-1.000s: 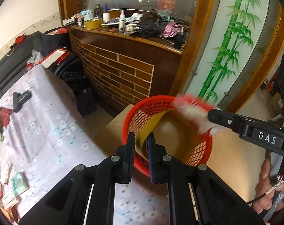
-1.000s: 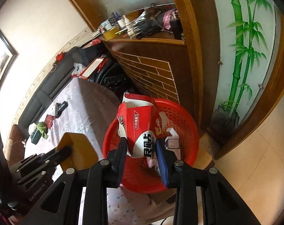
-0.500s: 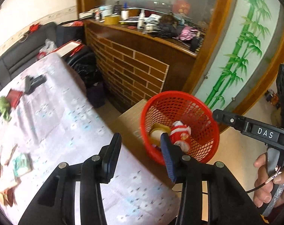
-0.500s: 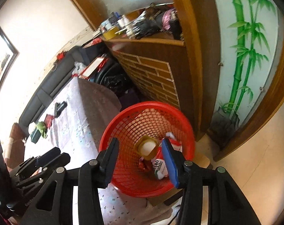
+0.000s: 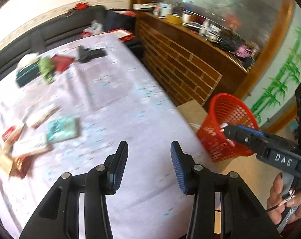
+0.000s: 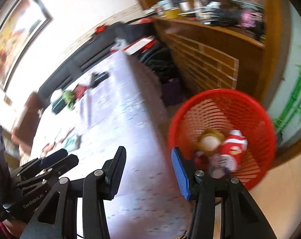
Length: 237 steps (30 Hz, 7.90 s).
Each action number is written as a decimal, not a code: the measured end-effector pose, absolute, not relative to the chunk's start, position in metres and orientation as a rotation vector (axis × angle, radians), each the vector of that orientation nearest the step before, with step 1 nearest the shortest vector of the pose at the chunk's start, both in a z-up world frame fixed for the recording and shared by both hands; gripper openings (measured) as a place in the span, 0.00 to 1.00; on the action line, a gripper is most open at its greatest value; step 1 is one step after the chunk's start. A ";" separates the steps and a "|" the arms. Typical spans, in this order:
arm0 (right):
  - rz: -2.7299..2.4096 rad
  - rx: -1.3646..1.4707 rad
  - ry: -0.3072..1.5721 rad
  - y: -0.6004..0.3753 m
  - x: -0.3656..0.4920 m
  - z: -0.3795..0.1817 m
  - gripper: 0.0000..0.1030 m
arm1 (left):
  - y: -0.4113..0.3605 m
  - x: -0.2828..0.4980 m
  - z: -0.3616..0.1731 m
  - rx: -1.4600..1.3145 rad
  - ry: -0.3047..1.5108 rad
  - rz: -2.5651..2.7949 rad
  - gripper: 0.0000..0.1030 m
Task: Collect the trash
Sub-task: 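Move both grippers back over the table toward the remaining items, then grasp the orange medicine box with the left gripper, then grasp the teal cartoon wet-wipes pack with the right gripper, then carry the orange box and wipes pack in both grippers over the wastebasket, then open both grippers to drop the orange box and wipes pack into the basket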
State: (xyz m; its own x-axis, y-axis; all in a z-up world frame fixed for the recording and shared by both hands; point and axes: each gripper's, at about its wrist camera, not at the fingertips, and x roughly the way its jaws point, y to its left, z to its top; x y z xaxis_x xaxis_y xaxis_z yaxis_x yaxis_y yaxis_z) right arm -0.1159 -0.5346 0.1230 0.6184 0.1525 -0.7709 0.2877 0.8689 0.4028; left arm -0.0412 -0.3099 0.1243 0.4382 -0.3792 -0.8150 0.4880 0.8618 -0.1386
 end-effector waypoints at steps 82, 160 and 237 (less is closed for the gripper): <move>0.519 0.140 1.285 -0.249 0.119 0.024 0.60 | 0.001 -0.026 0.014 -0.100 1.243 -0.024 0.53; 0.095 0.278 1.045 -0.375 -0.078 0.088 0.30 | -0.214 -0.043 0.081 0.237 0.984 -0.347 0.50; -0.136 0.614 0.933 -0.562 -0.122 0.111 0.52 | -0.323 -0.051 0.112 0.169 1.027 -0.626 0.65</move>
State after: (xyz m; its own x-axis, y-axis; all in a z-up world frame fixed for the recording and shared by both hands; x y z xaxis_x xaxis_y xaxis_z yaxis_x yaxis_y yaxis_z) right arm -0.1223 -0.5623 0.1110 0.6004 0.1489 -0.7857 0.3665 0.8220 0.4358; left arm -0.0515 -0.3226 0.1117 0.3615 -0.4067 -0.8390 0.5598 0.8143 -0.1535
